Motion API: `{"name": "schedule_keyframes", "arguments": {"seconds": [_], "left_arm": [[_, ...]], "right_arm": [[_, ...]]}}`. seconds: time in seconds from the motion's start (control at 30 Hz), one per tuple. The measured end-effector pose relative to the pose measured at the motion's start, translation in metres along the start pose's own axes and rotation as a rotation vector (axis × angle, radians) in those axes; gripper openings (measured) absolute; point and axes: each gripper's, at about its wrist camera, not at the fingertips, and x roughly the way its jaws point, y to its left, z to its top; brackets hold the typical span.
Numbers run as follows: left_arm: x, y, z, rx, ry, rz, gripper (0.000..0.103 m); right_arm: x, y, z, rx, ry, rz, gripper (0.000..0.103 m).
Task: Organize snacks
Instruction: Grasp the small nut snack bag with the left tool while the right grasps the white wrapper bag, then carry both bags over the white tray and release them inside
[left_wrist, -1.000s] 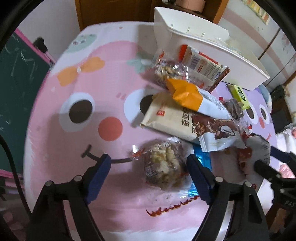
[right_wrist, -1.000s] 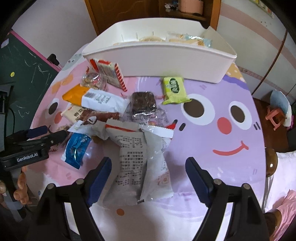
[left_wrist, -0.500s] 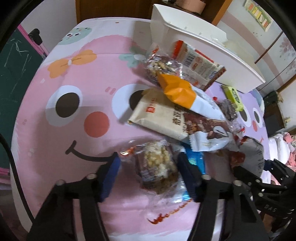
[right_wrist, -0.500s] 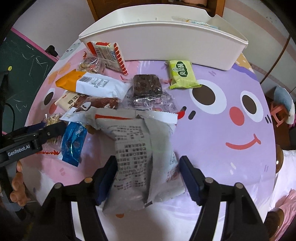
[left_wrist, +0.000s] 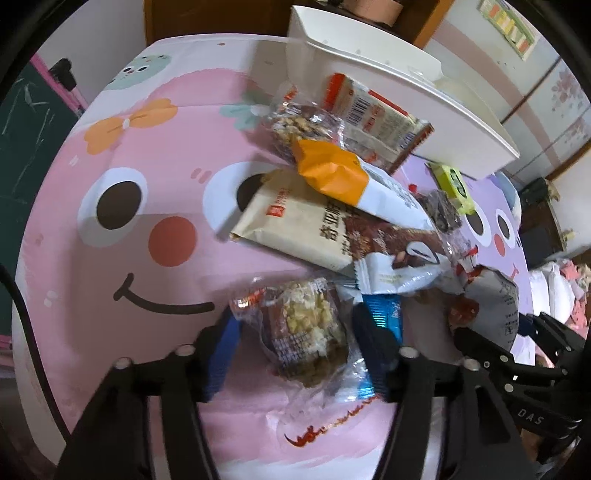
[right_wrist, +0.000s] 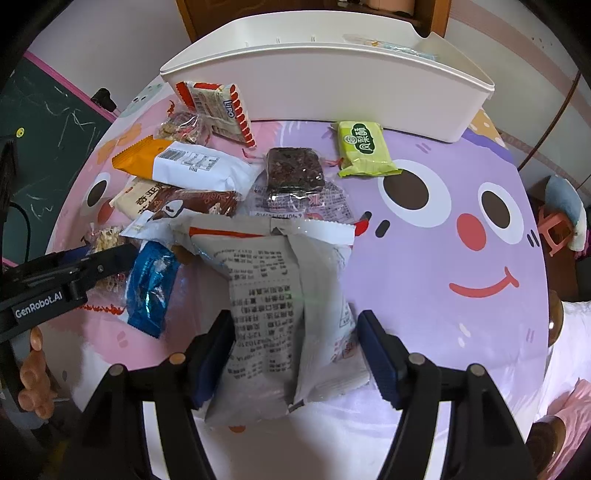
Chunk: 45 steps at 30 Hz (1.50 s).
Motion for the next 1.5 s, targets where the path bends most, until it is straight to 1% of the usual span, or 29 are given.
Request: {"name": "schedule_keyframes", "arguments": {"seconds": [0.03, 0.07, 0.17, 0.2, 0.23, 0.27, 0.3, 0.37, 0.5, 0.6, 0.73, 0.97, 1.1, 1.2, 1.33, 1.4, 1.5], "left_arm": [[0.001, -0.002, 0.000, 0.010, 0.005, 0.007, 0.072], [0.002, -0.006, -0.001, 0.027, 0.004, 0.029, 0.072], [0.004, -0.015, -0.005, 0.071, 0.001, 0.074, 0.070], [0.004, -0.016, -0.005, 0.078, -0.001, 0.087, 0.063], [0.003, -0.015, -0.005, 0.080, -0.004, 0.097, 0.059], [0.002, -0.014, -0.005, 0.075, -0.002, 0.086, 0.057], [0.001, -0.012, -0.005, 0.068, -0.002, 0.080, 0.051], [-0.001, -0.009, -0.005, 0.050, 0.005, 0.060, 0.049], [-0.010, -0.003, -0.011, 0.040, -0.004, 0.061, 0.045], [-0.020, -0.003, -0.013, 0.041, -0.019, 0.053, 0.045], [-0.042, -0.014, -0.012, 0.070, -0.066, 0.047, 0.045], [-0.096, -0.035, -0.001, 0.103, -0.177, -0.001, 0.045], [-0.132, -0.049, 0.013, 0.128, -0.240, -0.042, 0.045], [-0.157, -0.059, 0.028, 0.148, -0.275, -0.059, 0.045], [-0.196, -0.077, 0.055, 0.177, -0.354, -0.059, 0.045], [-0.214, -0.083, 0.073, 0.180, -0.392, -0.048, 0.045], [-0.236, -0.090, 0.098, 0.181, -0.427, -0.052, 0.046]], "right_arm": [[0.000, 0.000, 0.000, -0.001, 0.000, -0.002, 0.068], [0.000, 0.001, 0.000, -0.003, 0.000, -0.004, 0.068], [0.001, 0.002, 0.000, -0.007, 0.001, -0.005, 0.067], [0.001, 0.003, 0.001, -0.006, 0.001, -0.005, 0.067], [0.001, 0.003, 0.002, -0.006, 0.001, -0.006, 0.067], [0.001, 0.003, 0.002, -0.007, 0.001, -0.006, 0.067], [0.001, 0.003, 0.002, -0.009, 0.001, -0.007, 0.066], [0.001, 0.004, 0.002, -0.013, 0.002, -0.012, 0.063], [-0.003, 0.005, 0.000, -0.020, -0.003, -0.006, 0.061], [-0.010, 0.006, -0.002, -0.024, -0.031, -0.014, 0.061], [-0.029, 0.004, -0.004, -0.017, -0.079, -0.004, 0.061], [-0.073, -0.003, 0.001, 0.004, -0.182, -0.013, 0.061], [-0.103, -0.009, 0.009, 0.007, -0.253, -0.027, 0.061], [-0.122, -0.014, 0.019, 0.016, -0.294, -0.038, 0.061], [-0.160, -0.022, 0.038, 0.017, -0.375, -0.062, 0.061], [-0.184, -0.027, 0.051, 0.011, -0.430, -0.093, 0.061], [-0.219, -0.034, 0.072, 0.003, -0.503, -0.130, 0.061]]}}
